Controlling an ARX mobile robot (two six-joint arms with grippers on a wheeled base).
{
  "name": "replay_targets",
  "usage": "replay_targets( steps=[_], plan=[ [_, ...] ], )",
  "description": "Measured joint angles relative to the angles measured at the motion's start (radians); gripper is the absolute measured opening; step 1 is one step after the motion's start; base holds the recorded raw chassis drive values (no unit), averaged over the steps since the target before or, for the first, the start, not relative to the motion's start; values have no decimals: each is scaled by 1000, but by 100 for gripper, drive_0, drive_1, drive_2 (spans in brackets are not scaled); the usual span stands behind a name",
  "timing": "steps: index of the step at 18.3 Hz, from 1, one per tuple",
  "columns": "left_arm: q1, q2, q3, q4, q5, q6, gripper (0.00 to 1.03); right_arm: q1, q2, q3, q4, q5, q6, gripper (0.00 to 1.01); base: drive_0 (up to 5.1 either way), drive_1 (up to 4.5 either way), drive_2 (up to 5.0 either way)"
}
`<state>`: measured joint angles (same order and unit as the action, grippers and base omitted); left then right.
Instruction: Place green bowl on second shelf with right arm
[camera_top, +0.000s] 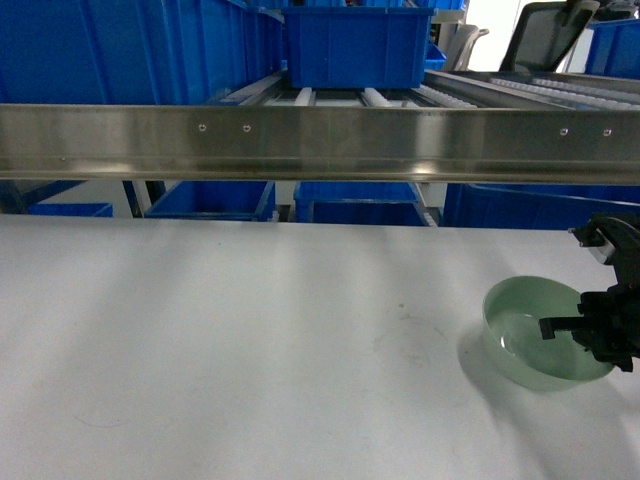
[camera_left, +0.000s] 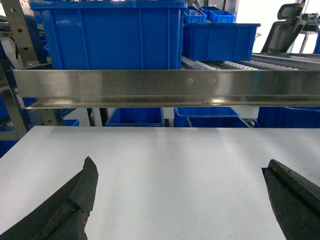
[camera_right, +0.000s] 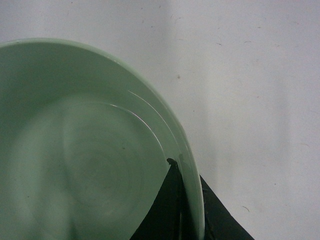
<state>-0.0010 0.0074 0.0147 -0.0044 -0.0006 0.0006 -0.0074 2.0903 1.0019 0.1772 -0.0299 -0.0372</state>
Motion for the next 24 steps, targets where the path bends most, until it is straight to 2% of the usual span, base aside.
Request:
replay_targets(
  steps=[2, 4, 8, 12, 15, 17, 20, 24],
  plan=[
    [0, 0, 0, 0, 0, 0, 98, -1, -31, -41, 43, 7, 0, 2, 0, 0, 0],
    [0, 0, 0, 0, 0, 0, 98, -6, -93, -114, 121, 19, -16, 2, 0, 0, 0],
    [0, 0, 0, 0, 0, 0, 98, -7, -279, -232, 241, 13, -39, 2, 0, 0, 0],
    [0, 0, 0, 0, 0, 0, 98, -28, -571, -372, 286, -46, -42, 2, 0, 0, 0],
    [0, 0, 0, 0, 0, 0, 98, -62, -805, -449, 248, -86, -34, 2, 0, 0, 0],
    [0, 0, 0, 0, 0, 0, 98, -93, -981, -503, 176, -135, -31, 2, 0, 0, 0],
    [0, 0, 0, 0, 0, 0, 98, -109, -1185, -570, 83, -206, -29, 2, 0, 0, 0],
    [0, 0, 0, 0, 0, 0, 98, -124, -1295, -609, 69, -224, -26, 2, 0, 0, 0]
  ],
)
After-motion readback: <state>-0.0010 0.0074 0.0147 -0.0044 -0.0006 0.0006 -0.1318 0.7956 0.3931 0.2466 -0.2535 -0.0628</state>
